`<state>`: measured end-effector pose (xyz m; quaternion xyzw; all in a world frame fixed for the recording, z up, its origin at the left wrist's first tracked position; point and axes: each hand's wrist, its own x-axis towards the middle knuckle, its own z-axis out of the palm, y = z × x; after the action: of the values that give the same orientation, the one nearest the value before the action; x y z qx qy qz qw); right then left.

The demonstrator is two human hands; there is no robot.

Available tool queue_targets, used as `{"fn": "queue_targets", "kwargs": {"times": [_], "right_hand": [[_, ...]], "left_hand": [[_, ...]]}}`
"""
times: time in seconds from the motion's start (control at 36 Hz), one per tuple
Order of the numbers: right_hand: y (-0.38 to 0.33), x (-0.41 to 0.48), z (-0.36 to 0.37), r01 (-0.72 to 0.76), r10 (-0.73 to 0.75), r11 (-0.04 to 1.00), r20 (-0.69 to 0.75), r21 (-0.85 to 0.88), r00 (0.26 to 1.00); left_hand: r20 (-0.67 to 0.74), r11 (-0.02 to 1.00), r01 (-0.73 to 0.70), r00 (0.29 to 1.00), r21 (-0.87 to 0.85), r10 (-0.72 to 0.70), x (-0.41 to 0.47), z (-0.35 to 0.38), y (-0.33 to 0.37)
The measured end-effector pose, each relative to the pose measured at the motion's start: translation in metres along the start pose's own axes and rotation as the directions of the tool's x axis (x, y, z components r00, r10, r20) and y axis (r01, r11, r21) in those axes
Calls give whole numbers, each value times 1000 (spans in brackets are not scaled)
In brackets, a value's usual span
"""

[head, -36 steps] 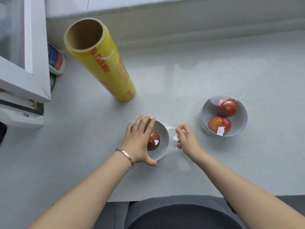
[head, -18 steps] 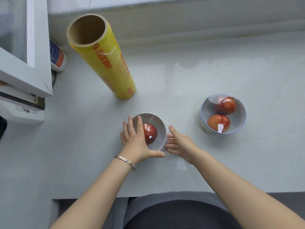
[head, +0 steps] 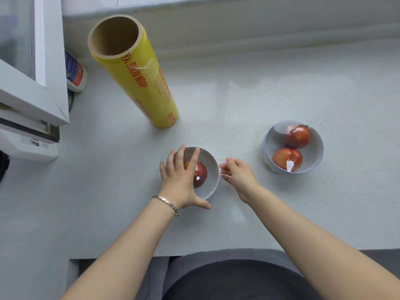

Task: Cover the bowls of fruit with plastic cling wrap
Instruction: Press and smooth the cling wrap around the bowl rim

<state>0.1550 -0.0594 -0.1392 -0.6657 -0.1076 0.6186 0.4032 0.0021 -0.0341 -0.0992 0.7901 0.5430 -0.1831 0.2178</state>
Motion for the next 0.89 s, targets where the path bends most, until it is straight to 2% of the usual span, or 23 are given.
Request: {"fn": "queue_targets", "kwargs": {"times": [0.06, 0.17, 0.36, 0.5, 0.61, 0.75, 0.89], "right_hand": [[-2, 0, -1, -59, 59, 998, -8, 15, 998], [-6, -2, -2, -235, 233, 971, 71, 30, 970], [-14, -4, -5, -394, 378, 918, 190, 50, 906], [-8, -9, -18, -338, 323, 941, 296, 2, 899], [-4, -11, -21, -278, 262, 961, 298, 10, 918], [-4, -11, -23, -277, 250, 959, 283, 59, 926], [-22, -17, -31, -296, 325, 945, 276, -141, 905]], "left_hand": [[2, 1000, 7, 1000, 4, -7, 0, 1, 0], [-5, 1000, 11, 1000, 13, -11, 2, 4, 0], [-4, 1000, 12, 1000, 10, -12, 2, 5, -1], [1, 1000, 14, 1000, 14, -14, 3, 6, 0], [-1, 1000, 13, 1000, 17, -13, 3, 5, 0], [-5, 999, 12, 1000, 40, -12, 2, 5, -1], [7, 1000, -6, 1000, 28, 6, 2, 4, -1]]}}
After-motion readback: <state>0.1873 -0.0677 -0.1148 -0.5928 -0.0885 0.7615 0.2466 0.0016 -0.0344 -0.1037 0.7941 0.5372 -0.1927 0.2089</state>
